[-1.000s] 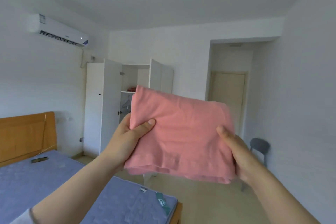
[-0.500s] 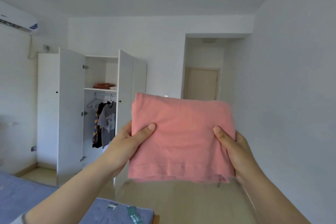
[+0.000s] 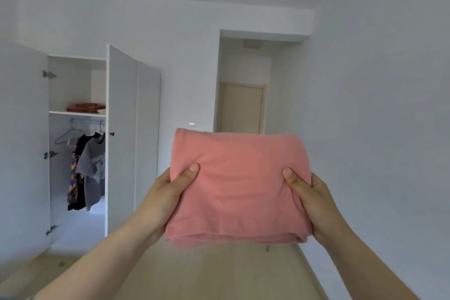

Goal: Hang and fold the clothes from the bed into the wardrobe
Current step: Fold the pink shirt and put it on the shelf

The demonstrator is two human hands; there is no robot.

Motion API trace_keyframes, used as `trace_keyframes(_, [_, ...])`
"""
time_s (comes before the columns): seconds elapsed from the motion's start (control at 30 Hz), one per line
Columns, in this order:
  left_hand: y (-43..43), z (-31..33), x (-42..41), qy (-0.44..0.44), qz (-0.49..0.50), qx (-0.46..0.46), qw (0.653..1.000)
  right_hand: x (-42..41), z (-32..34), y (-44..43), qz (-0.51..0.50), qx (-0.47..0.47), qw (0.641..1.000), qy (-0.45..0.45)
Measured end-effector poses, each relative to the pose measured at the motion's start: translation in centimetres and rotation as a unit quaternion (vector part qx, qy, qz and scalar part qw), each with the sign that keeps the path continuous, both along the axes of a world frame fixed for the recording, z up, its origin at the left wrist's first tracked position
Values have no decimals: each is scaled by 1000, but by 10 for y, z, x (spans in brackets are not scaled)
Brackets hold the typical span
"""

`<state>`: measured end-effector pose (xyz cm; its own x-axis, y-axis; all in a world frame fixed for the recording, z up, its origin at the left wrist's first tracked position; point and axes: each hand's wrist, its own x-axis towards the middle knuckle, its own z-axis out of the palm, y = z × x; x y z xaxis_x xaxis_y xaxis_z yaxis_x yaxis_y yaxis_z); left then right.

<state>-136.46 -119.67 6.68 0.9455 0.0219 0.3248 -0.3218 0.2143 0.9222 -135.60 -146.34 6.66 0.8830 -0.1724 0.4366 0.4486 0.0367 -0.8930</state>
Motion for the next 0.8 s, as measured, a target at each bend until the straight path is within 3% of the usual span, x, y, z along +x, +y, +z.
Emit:
trace_keyframes(0.4, [-74,5,187,-4,17,28,999,196,4,-75,20,-6,1000,-3])
trace_keyframes(0.8, [-54,-6,388,-13,5,29,999,394,0,-56,16,-24,1000,-13])
